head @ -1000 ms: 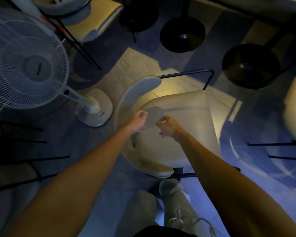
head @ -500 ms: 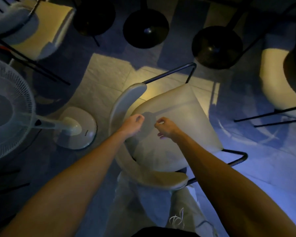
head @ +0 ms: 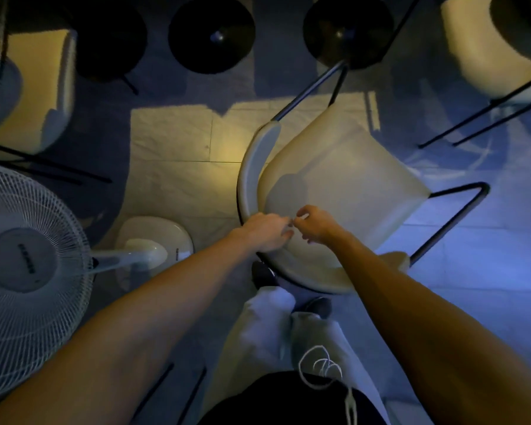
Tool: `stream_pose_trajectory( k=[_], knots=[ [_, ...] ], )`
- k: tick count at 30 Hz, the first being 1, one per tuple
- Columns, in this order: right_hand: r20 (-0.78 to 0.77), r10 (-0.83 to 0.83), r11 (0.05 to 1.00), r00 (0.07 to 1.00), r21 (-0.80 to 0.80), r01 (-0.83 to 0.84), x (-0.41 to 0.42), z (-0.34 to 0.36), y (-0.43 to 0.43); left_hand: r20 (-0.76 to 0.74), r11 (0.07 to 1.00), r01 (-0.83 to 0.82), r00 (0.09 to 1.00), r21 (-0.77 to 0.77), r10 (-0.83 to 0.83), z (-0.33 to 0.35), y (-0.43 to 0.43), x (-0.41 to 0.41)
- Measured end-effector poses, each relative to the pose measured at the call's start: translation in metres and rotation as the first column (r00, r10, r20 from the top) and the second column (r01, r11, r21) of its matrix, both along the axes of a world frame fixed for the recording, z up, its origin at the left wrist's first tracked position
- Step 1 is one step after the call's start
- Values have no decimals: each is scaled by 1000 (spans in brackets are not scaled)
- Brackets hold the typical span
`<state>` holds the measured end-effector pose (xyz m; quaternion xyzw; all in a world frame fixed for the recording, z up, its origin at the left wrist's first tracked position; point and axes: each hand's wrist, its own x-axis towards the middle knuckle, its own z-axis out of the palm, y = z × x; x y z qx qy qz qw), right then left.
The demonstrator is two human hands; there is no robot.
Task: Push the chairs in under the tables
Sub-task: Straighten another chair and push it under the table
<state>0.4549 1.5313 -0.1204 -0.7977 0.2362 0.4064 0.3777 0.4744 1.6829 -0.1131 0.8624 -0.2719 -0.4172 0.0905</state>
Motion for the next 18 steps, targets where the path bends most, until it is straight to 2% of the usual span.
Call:
stream_pose_trajectory(
  k=[5, 11, 14, 18],
  knots=[
    [54, -58, 998, 997, -35, 60, -42, -5, 2, 115, 990, 144, 983, -3, -142, -5, 6, -11],
    [85, -68, 988, 994, -133, 79, -105, -13, 6, 218, 917, 389, 891, 88, -399, -7, 16, -36],
    [184, -2, 983, 983, -179, 36, -125, -9, 15, 232, 875, 468, 843, 127, -485, -6, 22, -46],
    [259, 141, 957, 956, -283, -64, -140, -4, 26, 360, 830, 526, 750, 185, -555, -8, 30, -54]
  ],
)
